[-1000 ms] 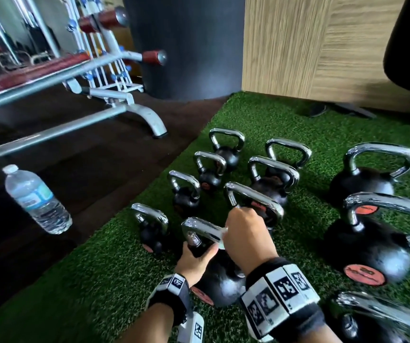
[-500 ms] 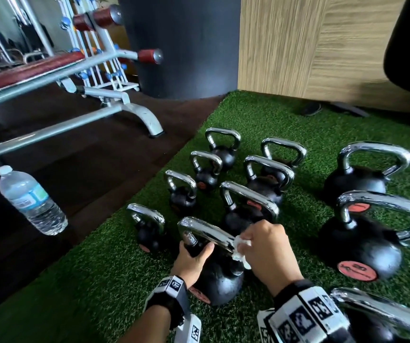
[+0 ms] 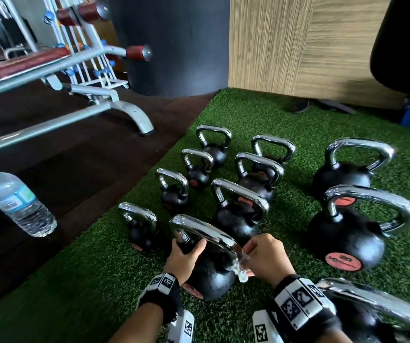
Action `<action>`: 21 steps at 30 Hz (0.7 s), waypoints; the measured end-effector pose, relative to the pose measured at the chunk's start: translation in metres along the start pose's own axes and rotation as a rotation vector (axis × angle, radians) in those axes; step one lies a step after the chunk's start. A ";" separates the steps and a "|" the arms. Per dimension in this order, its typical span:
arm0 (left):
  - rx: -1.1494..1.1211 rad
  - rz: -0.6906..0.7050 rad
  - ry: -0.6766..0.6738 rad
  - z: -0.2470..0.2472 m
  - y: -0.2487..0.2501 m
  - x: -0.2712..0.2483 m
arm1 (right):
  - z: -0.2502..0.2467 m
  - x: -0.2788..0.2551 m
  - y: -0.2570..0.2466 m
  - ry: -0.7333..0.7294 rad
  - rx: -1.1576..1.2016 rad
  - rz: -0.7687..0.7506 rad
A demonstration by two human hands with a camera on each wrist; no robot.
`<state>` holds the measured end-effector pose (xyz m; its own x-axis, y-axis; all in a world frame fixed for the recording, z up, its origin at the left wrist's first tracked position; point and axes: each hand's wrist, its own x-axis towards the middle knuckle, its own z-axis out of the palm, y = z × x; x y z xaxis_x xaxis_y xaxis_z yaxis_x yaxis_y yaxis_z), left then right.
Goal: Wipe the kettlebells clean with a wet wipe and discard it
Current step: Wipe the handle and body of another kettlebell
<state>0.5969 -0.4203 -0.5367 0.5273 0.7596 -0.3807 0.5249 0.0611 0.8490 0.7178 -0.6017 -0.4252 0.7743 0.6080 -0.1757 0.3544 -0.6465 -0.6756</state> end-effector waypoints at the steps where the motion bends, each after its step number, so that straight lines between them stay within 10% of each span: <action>1: -0.002 0.002 -0.004 -0.001 0.000 0.000 | 0.003 0.001 0.002 0.004 0.012 0.009; 11: 0.154 -0.074 0.017 0.000 0.000 -0.004 | 0.025 0.013 0.019 -0.081 0.034 0.025; 16: 0.224 -0.059 -0.258 -0.044 0.017 -0.016 | -0.002 0.023 0.020 0.038 -0.022 -0.062; 21: 0.332 0.258 0.179 -0.084 0.058 -0.031 | -0.033 0.017 -0.016 0.255 0.150 -0.230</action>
<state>0.5545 -0.3858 -0.4449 0.5603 0.8246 -0.0781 0.5929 -0.3334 0.7330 0.7421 -0.5963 -0.3935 0.7962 0.5824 0.1640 0.4676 -0.4203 -0.7776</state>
